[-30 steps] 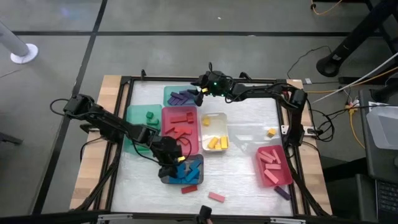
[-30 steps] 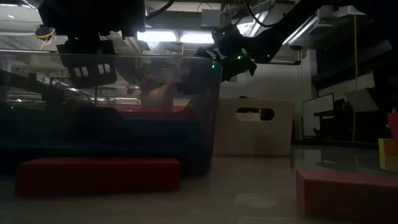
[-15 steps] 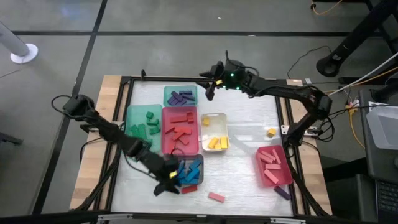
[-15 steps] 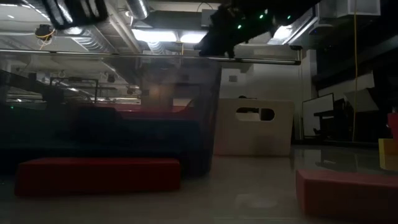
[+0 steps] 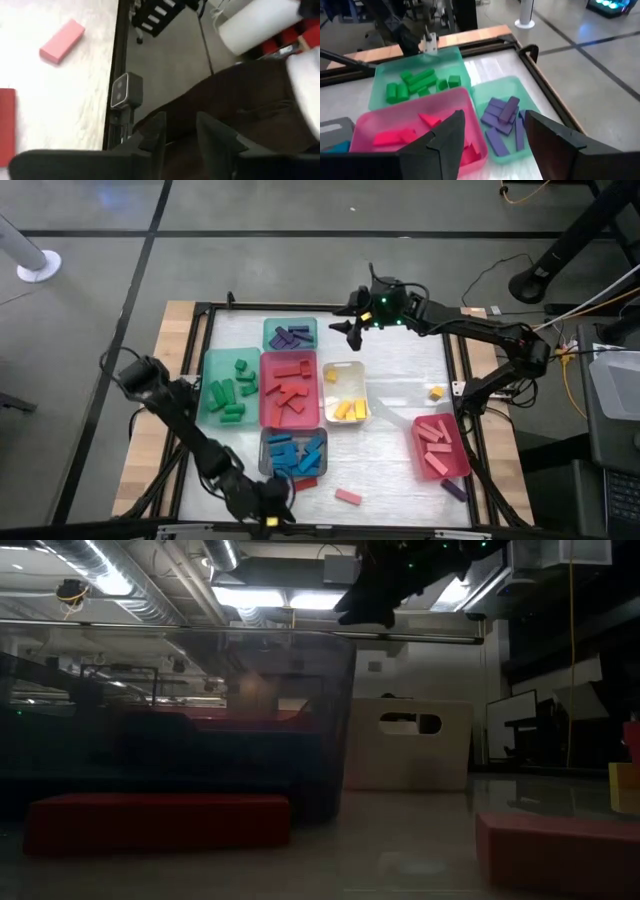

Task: Sort blocks
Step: Put the red block into the top pink bin

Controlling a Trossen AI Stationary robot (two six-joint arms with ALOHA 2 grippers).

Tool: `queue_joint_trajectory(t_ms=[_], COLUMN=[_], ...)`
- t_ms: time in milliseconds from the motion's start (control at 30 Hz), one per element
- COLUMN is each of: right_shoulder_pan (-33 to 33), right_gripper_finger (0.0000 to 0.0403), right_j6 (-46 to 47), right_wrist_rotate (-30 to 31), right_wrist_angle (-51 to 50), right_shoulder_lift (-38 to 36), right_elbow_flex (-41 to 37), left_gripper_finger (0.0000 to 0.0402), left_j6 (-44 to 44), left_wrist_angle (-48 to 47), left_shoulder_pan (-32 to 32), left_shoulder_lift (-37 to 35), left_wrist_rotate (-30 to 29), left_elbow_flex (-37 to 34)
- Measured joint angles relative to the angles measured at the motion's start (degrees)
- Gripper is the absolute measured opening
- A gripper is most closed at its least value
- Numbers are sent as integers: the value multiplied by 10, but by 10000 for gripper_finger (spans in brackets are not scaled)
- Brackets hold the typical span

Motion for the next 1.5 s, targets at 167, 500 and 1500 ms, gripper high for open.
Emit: queue_joint_trajectory(t_ms=[167,500,1500], right_shoulder_pan=[0,0,0], right_gripper_finger=[205,205,205], right_j6=[1,2,2], right_wrist_rotate=[0,0,0], right_wrist_angle=[-27,-31,-30], right_shoulder_lift=[0,0,0], right_elbow_flex=[0,0,0], left_gripper_finger=[55,12,1], left_j6=[-27,-42,-49], left_wrist_angle=[-81,-210,-265], left_shoulder_pan=[-6,-9,11], left_shoulder_lift=[52,92,128], left_wrist_rotate=[-65,-167,-181], left_elbow_flex=[59,82,137])
